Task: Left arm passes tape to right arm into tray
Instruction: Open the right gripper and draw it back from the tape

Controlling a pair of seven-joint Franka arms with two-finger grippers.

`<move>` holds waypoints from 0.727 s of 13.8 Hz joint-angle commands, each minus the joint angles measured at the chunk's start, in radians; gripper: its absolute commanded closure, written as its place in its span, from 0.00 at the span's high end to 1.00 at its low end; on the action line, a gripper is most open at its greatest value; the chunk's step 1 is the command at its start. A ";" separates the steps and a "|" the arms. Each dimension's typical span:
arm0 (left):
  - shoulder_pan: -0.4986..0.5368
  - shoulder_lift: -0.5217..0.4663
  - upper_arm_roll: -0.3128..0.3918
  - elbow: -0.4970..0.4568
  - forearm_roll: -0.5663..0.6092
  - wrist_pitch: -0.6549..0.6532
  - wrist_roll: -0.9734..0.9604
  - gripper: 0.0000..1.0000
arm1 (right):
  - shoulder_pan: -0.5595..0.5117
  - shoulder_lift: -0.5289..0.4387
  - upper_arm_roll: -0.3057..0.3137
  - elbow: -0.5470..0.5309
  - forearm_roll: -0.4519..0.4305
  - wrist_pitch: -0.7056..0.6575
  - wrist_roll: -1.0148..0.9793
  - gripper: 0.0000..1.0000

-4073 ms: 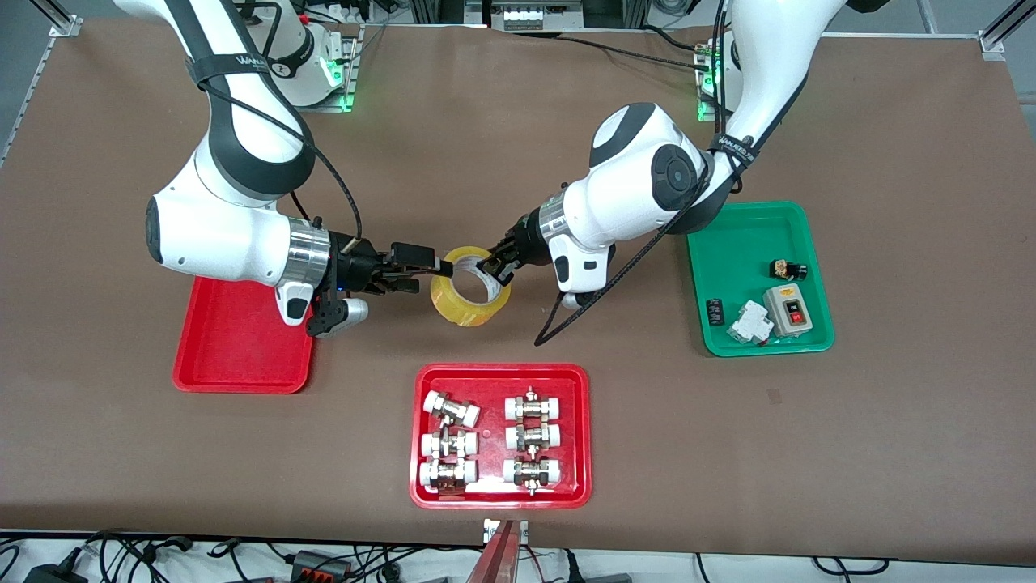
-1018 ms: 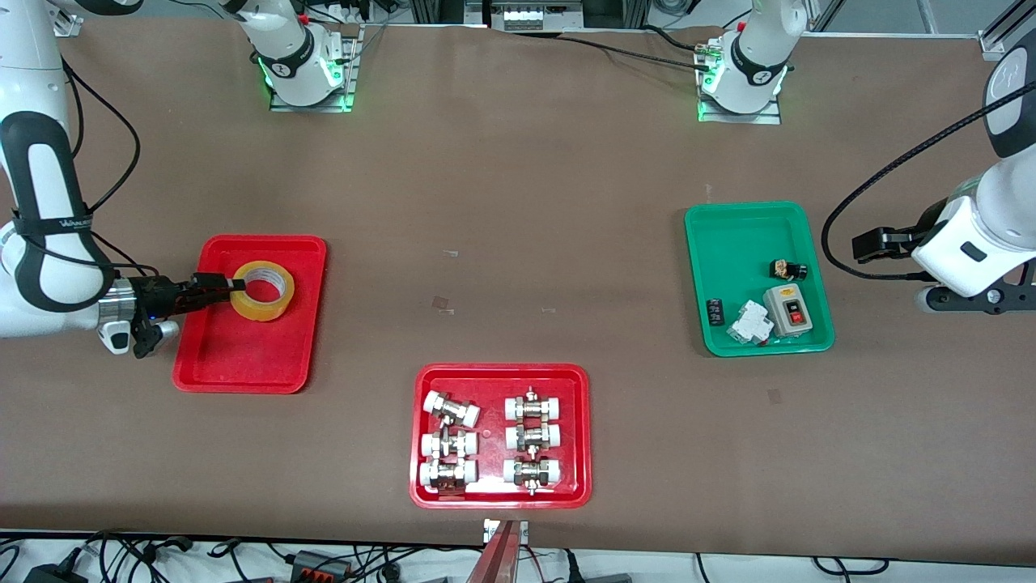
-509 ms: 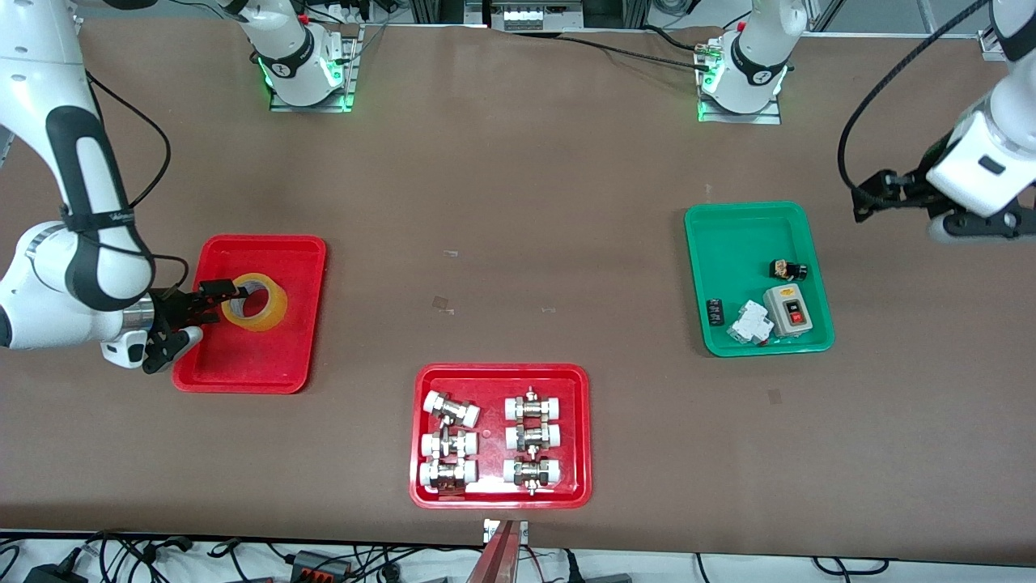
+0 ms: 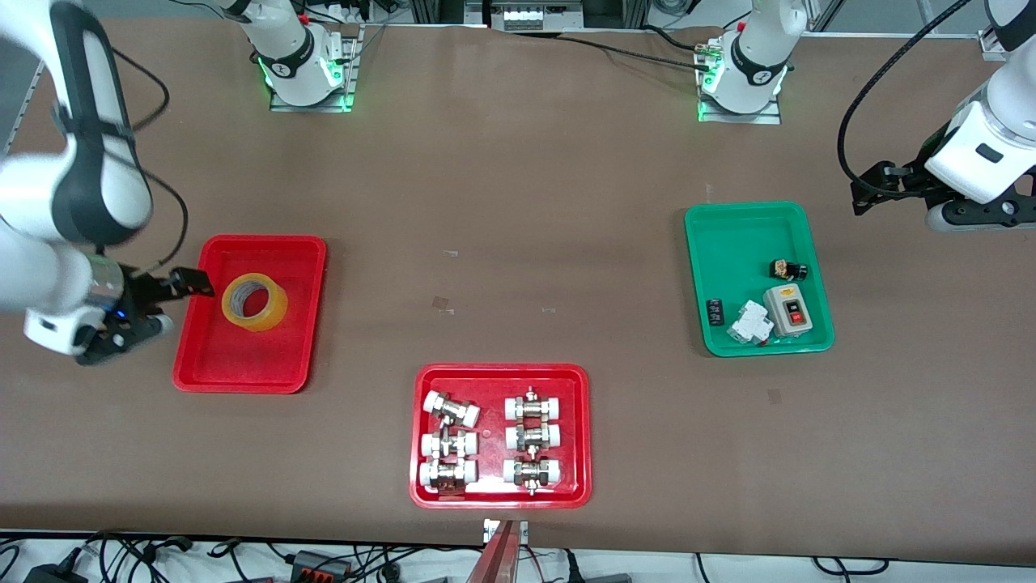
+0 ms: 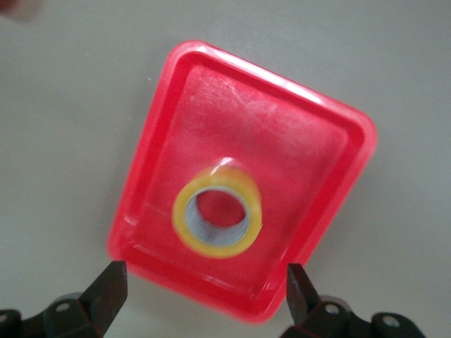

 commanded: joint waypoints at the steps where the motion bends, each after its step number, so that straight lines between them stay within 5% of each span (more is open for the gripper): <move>1: -0.001 -0.003 -0.001 0.005 -0.008 0.002 0.017 1.00 | 0.034 -0.158 0.002 -0.070 -0.018 -0.054 0.187 1.00; 5: 0.002 0.002 0.002 0.019 -0.006 -0.001 0.027 1.00 | 0.104 -0.307 0.005 -0.093 -0.018 -0.129 0.399 1.00; 10: -0.004 0.003 0.000 0.021 -0.006 -0.002 0.020 1.00 | 0.109 -0.412 0.007 -0.163 -0.029 -0.103 0.394 1.00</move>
